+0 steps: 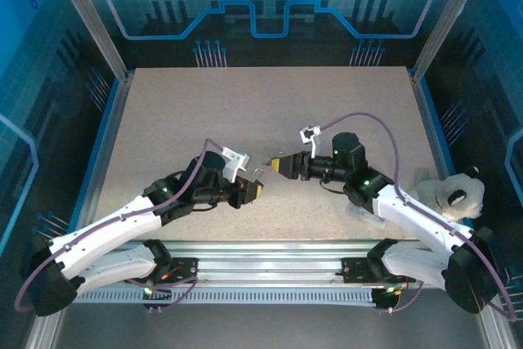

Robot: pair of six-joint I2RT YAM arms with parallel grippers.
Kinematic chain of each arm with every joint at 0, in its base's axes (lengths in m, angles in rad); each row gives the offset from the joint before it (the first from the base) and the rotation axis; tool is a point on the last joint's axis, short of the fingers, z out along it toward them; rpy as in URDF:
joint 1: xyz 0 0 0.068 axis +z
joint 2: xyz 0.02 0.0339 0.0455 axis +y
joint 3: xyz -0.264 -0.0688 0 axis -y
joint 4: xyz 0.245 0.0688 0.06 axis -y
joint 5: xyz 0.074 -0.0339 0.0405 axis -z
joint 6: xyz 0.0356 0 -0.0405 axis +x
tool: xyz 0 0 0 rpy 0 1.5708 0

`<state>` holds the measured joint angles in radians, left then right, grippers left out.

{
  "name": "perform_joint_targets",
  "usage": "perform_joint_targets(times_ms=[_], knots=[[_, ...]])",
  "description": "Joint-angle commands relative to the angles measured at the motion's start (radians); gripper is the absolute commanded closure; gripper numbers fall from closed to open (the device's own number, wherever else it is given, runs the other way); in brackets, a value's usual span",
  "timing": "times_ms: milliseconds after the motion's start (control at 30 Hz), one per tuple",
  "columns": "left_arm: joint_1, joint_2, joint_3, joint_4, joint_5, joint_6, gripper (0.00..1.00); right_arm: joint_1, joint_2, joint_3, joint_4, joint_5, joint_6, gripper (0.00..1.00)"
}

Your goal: Lock with the key

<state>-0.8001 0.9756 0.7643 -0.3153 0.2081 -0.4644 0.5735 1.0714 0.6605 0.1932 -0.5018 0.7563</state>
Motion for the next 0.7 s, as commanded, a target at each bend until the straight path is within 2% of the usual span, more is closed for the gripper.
perform_joint_targets(times_ms=[0,167,500,667], knots=[[0.01,0.014,0.085,-0.111,0.224,0.029,1.0,-0.026,-0.018,0.001,-0.005,-0.073,-0.041,0.45],[0.01,0.077,0.148,-0.216,0.365,0.1,1.0,-0.028,-0.002,-0.014,0.046,-0.112,-0.046,0.48],[0.018,0.172,0.237,-0.289,0.413,0.191,1.0,-0.016,0.013,-0.031,0.071,-0.145,-0.061,0.51],[0.04,0.189,0.249,-0.281,0.447,0.207,1.0,0.004,0.037,-0.061,0.171,-0.182,-0.05,0.54]])
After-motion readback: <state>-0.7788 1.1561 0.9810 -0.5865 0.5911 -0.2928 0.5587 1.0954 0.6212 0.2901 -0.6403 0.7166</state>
